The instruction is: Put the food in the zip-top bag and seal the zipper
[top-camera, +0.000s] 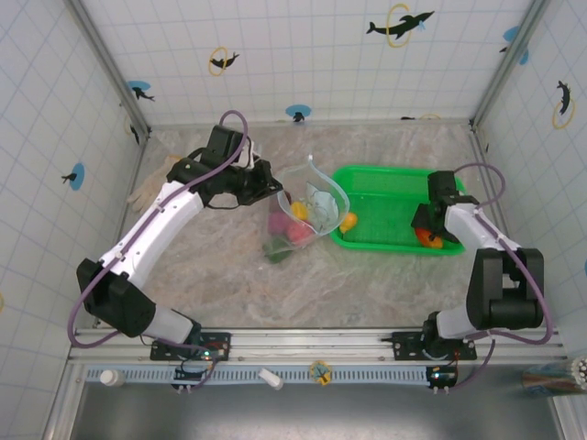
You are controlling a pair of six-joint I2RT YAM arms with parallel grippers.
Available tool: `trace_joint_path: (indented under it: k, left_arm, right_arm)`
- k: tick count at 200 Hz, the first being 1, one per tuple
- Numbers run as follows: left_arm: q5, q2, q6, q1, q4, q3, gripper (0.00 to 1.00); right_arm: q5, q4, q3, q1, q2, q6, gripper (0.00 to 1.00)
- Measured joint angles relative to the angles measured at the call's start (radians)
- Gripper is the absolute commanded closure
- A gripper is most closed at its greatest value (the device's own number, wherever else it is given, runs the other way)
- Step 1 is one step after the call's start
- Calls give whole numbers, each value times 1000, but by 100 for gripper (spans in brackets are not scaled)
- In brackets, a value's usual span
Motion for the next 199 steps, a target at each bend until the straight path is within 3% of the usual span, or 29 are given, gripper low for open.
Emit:
trace_joint_path:
  k: [57,117,149,199]
  left_arm:
    - [2,-9,16,0,-3,0,100]
    - [2,-9,16,0,-5,0,100]
    - [2,-9,16,0,-5,0,100]
    - [2,-9,16,0,-5,0,100]
  right_arm:
    - [-116,73,-53,2,26,23,33]
    - [-152,81,-39,31,71,26,63]
    - [-134,82,-7,54,71,23,67]
    - [-142,76,-6,72,47,24,64]
